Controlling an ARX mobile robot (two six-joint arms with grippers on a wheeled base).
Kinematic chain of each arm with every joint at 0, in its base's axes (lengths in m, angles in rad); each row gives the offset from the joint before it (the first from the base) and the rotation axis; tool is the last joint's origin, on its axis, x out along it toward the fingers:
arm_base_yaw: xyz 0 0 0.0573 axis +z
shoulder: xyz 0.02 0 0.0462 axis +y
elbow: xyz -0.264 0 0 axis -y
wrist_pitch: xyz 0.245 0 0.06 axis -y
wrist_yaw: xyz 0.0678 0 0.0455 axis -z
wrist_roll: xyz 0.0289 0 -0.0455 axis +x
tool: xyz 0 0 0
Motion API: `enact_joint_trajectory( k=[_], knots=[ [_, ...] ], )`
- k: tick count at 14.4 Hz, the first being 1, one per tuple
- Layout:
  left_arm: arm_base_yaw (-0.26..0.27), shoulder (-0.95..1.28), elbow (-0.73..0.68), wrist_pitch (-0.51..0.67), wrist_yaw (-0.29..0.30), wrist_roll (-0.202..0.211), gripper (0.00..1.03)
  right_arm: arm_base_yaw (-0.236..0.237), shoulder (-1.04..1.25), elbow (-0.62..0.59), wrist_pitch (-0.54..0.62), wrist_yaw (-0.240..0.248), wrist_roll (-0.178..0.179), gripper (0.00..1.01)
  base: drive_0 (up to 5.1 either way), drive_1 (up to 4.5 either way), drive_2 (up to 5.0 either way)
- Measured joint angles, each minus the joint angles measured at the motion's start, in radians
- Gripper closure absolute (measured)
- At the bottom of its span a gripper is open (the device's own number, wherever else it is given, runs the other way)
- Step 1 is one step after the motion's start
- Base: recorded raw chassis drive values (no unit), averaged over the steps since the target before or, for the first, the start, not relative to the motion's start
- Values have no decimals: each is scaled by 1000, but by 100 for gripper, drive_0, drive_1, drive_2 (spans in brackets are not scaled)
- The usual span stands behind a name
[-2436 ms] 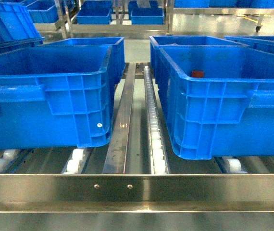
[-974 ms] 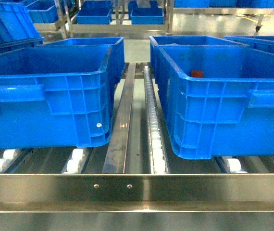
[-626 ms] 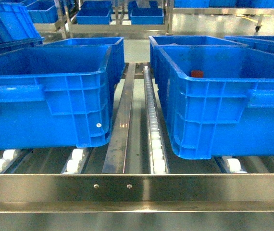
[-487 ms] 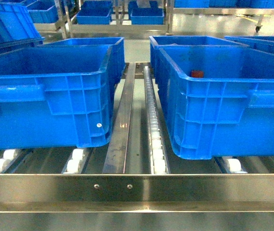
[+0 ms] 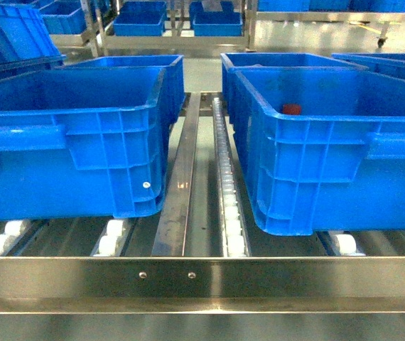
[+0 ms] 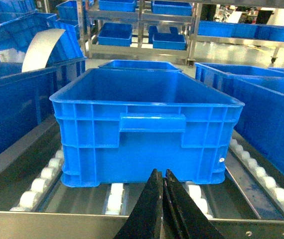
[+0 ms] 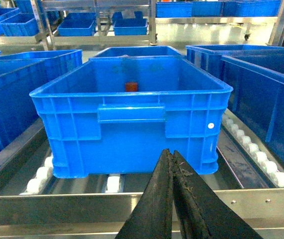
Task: Sort blue parts and orange caps into right shelf containers
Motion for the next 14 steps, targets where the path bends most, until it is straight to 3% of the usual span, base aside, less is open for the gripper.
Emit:
enact_joint_trajectory(
  k=[2,3,4,5,12,13,14],
  knots=[
    [0,-36,0,-35,-2,0,101,0,-157,1,-182,-2,0,99,0,0,0],
    [0,-50,0,-49,0,0,101,0,-169,5,-161,-3,0,99,0,0,0],
    [0,-139,0,-189,0,0,101,0,-169,0,-186,-3,0,99,0,0,0],
    [0,-215,0,-223,-3,0,101,0,-170,1,-173,-3,0,99,0,0,0],
    [0,-214,1,-225,0,3,101,0,-169,1,-177,-2,0,99,0,0,0],
    [0,-214,1,-224,0,3,98,0,-169,1,-177,-2,0,96,0,0,0],
    [0,-214,1,-225,0,3,86,0,-169,1,-177,-2,0,83,0,0,0]
  ],
)
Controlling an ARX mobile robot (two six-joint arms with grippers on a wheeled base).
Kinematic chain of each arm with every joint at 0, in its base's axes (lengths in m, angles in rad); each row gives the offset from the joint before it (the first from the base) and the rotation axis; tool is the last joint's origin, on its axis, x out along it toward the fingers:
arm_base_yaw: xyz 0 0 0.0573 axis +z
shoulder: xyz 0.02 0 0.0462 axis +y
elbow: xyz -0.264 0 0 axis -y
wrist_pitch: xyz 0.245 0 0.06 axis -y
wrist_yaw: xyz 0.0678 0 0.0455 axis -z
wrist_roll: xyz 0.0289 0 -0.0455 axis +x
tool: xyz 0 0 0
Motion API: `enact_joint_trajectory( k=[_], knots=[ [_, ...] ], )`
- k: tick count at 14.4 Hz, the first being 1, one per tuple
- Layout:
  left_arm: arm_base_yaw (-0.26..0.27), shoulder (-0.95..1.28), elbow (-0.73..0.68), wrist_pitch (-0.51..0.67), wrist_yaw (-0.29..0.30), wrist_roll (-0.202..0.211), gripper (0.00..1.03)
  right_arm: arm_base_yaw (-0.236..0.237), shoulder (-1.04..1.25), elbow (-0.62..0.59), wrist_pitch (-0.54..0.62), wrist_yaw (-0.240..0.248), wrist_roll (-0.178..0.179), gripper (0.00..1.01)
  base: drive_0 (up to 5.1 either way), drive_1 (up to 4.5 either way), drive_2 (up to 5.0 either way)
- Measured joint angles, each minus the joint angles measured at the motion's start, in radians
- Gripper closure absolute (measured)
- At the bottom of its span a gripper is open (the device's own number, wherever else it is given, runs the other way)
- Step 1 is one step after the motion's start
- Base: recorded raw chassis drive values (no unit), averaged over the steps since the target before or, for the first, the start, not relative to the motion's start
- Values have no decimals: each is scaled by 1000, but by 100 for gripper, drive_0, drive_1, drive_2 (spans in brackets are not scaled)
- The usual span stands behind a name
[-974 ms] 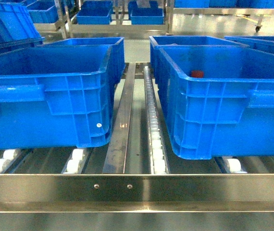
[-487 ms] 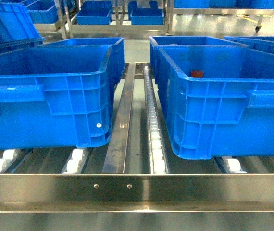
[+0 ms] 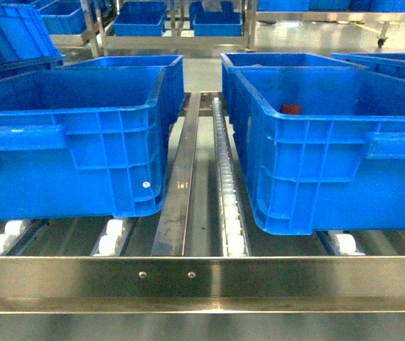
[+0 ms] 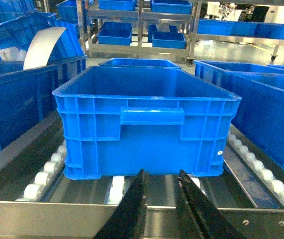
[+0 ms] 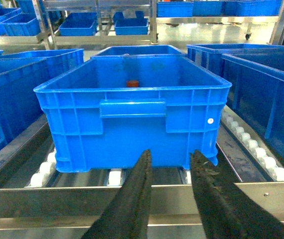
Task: Sort blue parts and orange caps into right shelf containers
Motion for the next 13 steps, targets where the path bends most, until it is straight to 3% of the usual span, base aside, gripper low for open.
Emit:
enact_joint_trajectory(
  k=[3,4,5,13],
  knots=[
    [0,0,0,0,0,0,48,0,0,0,0,0,0,45,0,0,0],
    [0,0,0,0,0,0,21,0,0,0,0,0,0,17,0,0,0],
    [0,0,0,0,0,1,5,0,0,0,0,0,0,4,0,0,0],
    [0,0,0,0,0,1,5,0,0,0,0,0,0,3,0,0,0]
  ],
)
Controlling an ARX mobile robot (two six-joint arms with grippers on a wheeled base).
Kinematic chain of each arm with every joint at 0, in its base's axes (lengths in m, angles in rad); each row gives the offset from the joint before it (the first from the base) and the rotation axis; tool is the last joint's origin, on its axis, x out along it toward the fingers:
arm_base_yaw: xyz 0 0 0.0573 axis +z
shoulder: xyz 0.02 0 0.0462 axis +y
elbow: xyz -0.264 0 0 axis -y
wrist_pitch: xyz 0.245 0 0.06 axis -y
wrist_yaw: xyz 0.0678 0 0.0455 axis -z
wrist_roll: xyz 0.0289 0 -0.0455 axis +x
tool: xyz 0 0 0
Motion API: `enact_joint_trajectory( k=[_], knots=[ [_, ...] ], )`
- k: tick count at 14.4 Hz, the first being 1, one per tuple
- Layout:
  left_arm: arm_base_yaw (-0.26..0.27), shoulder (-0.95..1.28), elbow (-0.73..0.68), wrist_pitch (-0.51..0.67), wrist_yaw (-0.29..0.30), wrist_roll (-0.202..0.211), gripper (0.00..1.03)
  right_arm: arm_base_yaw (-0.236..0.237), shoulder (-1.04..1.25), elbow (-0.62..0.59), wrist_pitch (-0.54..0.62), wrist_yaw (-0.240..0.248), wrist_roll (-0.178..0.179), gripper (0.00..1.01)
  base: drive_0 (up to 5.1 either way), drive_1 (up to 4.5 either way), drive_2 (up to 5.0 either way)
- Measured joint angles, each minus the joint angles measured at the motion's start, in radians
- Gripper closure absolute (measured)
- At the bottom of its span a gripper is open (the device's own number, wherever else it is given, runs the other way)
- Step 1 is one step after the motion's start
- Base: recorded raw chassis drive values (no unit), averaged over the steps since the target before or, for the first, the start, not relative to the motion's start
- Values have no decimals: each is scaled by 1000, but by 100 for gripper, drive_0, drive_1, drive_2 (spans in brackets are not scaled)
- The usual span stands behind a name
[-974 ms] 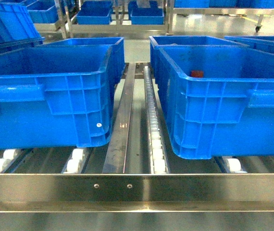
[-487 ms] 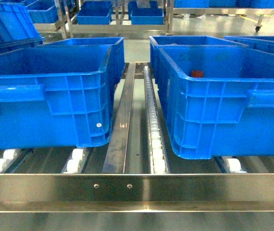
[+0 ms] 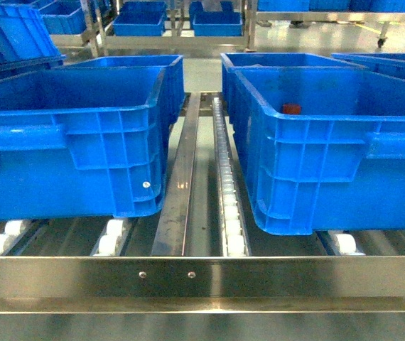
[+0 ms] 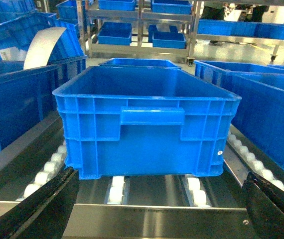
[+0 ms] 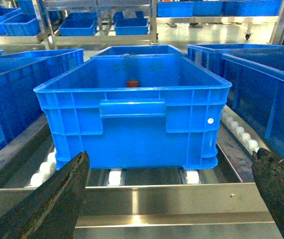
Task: Sort blue parts and orange caps into right shelf containers
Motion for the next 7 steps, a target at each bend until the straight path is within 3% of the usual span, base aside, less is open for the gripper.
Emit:
enact_joint_trajectory(
  k=[7],
  knots=[
    [0,0,0,0,0,0,5,0,0,0,0,0,0,3,0,0,0]
  ],
)
